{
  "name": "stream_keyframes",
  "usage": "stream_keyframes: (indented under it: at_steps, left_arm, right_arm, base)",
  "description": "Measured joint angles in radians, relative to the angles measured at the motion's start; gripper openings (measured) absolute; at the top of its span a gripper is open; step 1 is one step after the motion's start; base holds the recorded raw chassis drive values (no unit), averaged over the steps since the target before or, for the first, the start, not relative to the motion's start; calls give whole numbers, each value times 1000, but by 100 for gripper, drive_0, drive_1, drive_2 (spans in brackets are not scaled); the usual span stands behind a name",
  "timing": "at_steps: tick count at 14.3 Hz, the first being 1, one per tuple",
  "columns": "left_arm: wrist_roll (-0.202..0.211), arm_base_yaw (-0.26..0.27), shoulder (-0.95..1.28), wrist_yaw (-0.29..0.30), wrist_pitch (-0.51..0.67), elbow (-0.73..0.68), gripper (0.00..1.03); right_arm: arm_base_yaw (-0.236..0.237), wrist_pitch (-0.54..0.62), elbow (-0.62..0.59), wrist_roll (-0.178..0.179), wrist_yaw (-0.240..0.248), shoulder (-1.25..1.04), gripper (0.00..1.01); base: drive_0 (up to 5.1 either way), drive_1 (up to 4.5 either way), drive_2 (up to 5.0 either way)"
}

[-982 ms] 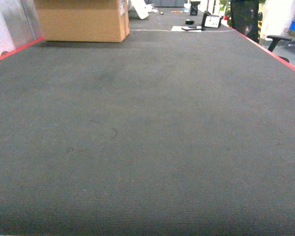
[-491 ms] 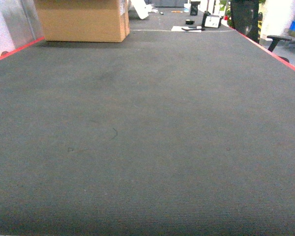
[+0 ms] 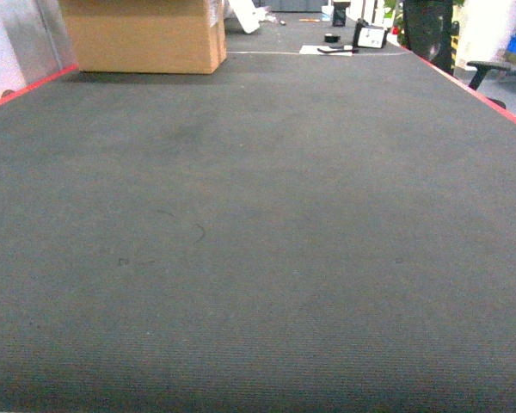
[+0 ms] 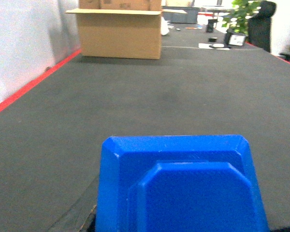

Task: Sort blue parts and orange caps into right shelf containers

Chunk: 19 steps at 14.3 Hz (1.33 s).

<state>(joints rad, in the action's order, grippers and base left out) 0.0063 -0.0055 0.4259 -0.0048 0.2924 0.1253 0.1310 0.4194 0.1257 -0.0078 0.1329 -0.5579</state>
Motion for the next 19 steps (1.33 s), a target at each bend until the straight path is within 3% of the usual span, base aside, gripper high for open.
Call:
stream_keyframes:
  at_steps: [2,3,4,12,14,16,17,19]
  left_arm:
    - [-2,8,-41,3,-13,-26,44]
    - [-2,1,-62,5,-23,-38,44]
    - [-3,3,-90,4,-37,-53,44]
    - [-3,5,-251,4,-117,-111,44]
    - [-3,5,-396,4,-314,-110,44]
    - [-3,5,-415,7,-306,-110,44]
    - [-3,5,-416,5,-303,-110,44]
    - [-3,5,-416,6,-299,-110,44]
  right_arm:
    - [-28,-24,-26,0,-26,53,46]
    - [-90,-44,-41,0,-106,88,46]
    - [-139,-61,-56,2,-118,122,46]
    - [-131,-176,-113,7,-134,318,45]
    - [-131,-215,-113,7,-133,352,45]
    - [-131,-245,-113,7,-133,382,45]
    - [-131,-372,-112,8,-133,465,45]
    - [-131,-424,-113,8,-134,553,45]
  base:
    - [0,0,0]
    - [0,0,0]
    - [0,0,0]
    - [0,0,0]
    - [0,0,0]
    - [0,0,0]
    - [0,0,0]
    - [0,0,0]
